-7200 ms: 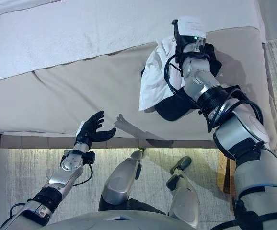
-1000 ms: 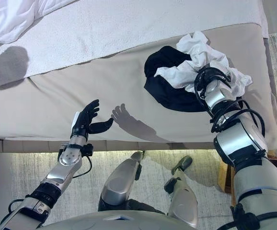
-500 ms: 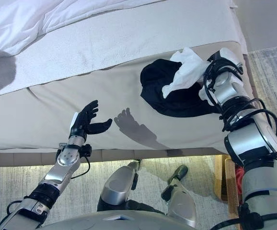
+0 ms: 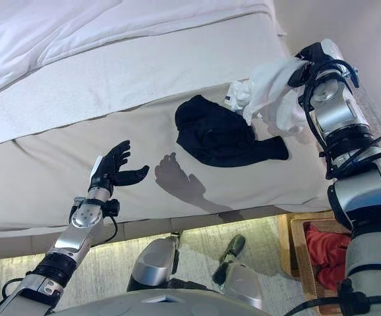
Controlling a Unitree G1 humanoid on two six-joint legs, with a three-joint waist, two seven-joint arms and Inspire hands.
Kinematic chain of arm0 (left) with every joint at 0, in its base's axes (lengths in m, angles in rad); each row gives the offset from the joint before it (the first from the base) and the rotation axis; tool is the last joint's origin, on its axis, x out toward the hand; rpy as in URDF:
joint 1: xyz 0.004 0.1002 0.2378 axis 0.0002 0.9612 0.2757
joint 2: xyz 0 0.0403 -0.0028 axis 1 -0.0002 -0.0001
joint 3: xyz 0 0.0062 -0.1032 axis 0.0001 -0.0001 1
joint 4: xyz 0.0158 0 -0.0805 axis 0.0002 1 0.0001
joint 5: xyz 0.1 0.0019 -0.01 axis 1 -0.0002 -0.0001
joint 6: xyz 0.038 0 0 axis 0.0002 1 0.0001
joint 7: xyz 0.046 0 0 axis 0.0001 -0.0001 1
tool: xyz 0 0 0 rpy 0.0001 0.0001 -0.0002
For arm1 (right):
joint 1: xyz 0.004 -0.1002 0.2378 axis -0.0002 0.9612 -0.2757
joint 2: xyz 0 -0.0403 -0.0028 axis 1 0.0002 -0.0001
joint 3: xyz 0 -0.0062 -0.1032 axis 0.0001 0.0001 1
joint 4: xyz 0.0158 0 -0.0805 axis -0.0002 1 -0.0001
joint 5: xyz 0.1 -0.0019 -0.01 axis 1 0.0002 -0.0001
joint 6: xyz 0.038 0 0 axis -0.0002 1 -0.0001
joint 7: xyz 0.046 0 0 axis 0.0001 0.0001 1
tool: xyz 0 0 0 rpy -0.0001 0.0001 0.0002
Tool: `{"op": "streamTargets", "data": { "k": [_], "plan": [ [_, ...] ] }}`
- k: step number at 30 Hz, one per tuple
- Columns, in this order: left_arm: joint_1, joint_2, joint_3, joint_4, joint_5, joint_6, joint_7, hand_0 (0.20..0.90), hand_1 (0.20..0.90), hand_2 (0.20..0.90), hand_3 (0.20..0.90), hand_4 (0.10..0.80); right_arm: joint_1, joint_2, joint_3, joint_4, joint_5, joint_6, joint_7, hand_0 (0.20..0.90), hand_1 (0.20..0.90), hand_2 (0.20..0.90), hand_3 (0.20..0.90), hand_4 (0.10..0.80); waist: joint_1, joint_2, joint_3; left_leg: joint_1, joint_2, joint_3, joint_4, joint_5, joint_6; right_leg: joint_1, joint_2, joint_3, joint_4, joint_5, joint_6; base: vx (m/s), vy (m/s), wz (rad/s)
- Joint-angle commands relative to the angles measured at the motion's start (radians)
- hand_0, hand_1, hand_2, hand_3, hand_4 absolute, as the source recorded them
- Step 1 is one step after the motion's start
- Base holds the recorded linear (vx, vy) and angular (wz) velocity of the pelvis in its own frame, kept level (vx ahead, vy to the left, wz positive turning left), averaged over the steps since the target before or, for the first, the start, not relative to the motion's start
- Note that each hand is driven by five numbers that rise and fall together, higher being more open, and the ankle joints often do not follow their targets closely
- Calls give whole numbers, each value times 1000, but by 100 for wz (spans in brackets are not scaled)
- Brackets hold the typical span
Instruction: Pick up the clothes from the bed and place them into the basket
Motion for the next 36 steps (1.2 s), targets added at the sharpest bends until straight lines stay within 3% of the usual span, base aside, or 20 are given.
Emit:
{"op": "streamTargets", "data": {
  "k": [1, 10, 18, 27, 36],
  "plan": [
    [76, 47, -67, 7, 21, -73, -6, 900, 900, 900, 900, 800, -109, -74, 72, -25, 69, -74, -56, 300, 300, 300, 200, 100, -7, -29, -286, 4, 44, 44, 0, -103, -6, 54, -91, 9, 46, -70, 72, 1, 33, -5],
    [83, 47, -96, 41, 23, -83, -16, 900, 900, 900, 900, 800, -161, -141, 58, -39, 97, -72, -164, 300, 300, 300, 200, 100, -43, -40, -309, 16, 55, 80, 0, -111, -12, 47, -86, 29, 33, -61, 77, -8, 13, -6],
    [95, 63, -127, 68, 18, -96, -24, 900, 900, 900, 900, 800, -171, -220, 31, -135, 53, -84, -271, 300, 300, 300, 200, 100, -115, -33, -320, 30, 65, 139, 0, -121, -16, 21, -69, 83, 14, -51, 80, -37, 10, -22],
    [50, 40, -150, 132, 37, -95, -33, 900, 900, 900, 900, 800, -67, -279, -30, -177, 31, -75, -229, 300, 300, 300, 200, 100, -227, -19, -322, 65, 83, 224, 0, -135, -25, -10, -38, 189, 6, -49, 73, -14, 13, -40],
    [-3, 11, -150, 154, 64, -78, -47, 900, 900, 900, 900, 800, 69, -278, -104, -136, 14, -75, -152, 300, 300, 300, 200, 100, -286, -14, -304, 82, 92, 273, 0, -138, -30, -39, -15, 247, 4, -40, 65, 2, -50, -28]
  ]
}}
